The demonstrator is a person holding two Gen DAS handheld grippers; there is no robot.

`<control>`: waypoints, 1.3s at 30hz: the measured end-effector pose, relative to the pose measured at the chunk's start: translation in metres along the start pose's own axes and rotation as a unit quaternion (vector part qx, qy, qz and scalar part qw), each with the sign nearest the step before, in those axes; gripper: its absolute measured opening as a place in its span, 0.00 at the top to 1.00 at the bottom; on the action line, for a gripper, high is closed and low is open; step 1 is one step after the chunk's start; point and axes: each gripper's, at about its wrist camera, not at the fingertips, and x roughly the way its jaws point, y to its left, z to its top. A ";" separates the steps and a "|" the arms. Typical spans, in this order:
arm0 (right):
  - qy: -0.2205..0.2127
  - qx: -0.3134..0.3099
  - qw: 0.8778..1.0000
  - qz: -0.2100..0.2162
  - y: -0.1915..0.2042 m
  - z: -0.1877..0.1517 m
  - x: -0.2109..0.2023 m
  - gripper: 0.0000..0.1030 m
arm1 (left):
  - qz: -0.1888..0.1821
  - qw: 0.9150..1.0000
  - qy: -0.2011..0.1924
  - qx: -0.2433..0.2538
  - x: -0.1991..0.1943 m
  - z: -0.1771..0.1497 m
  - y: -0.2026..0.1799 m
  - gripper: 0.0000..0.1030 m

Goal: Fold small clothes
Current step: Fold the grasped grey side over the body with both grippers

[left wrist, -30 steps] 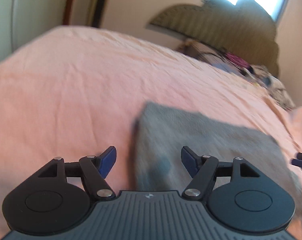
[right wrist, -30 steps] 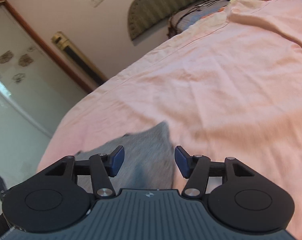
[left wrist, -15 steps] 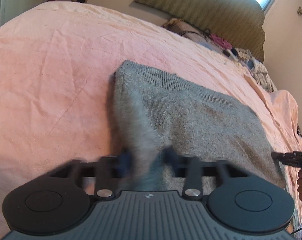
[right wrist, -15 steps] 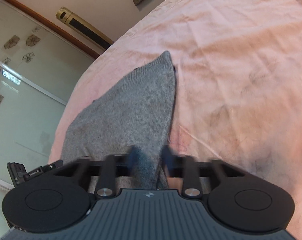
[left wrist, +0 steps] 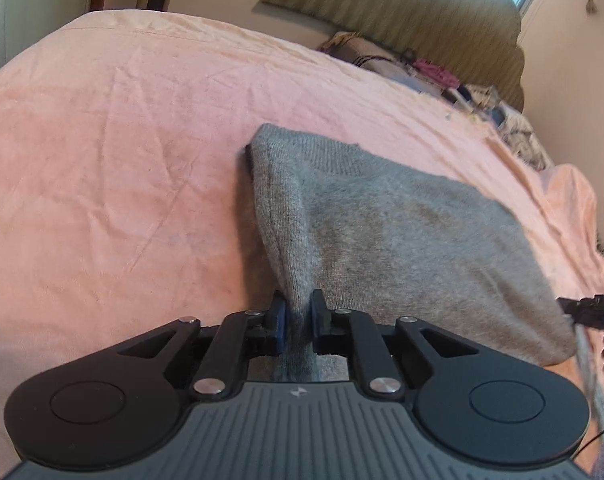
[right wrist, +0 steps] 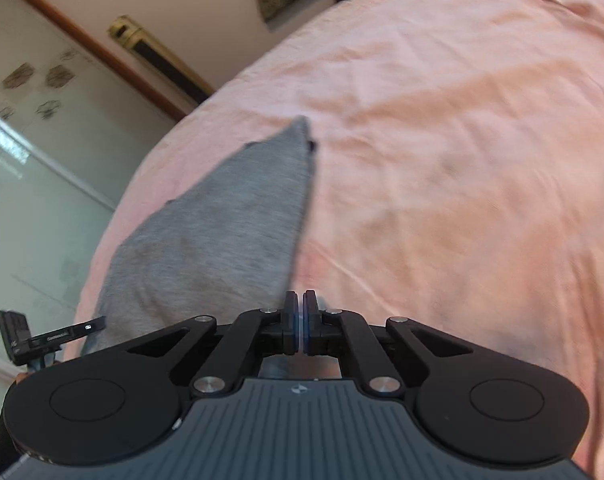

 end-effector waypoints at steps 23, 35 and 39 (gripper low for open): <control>0.079 0.014 0.993 0.083 0.013 -0.033 -0.018 0.49 | -0.142 0.977 0.010 -0.159 -0.020 -0.045 0.023 0.37; 0.109 0.006 0.988 0.112 0.025 -0.027 0.013 0.49 | -0.174 0.962 0.021 -0.208 -0.022 -0.044 0.038 0.37; 0.114 -0.003 0.987 0.111 0.033 -0.027 0.018 0.52 | -0.143 0.971 0.028 -0.189 -0.018 -0.043 0.030 0.38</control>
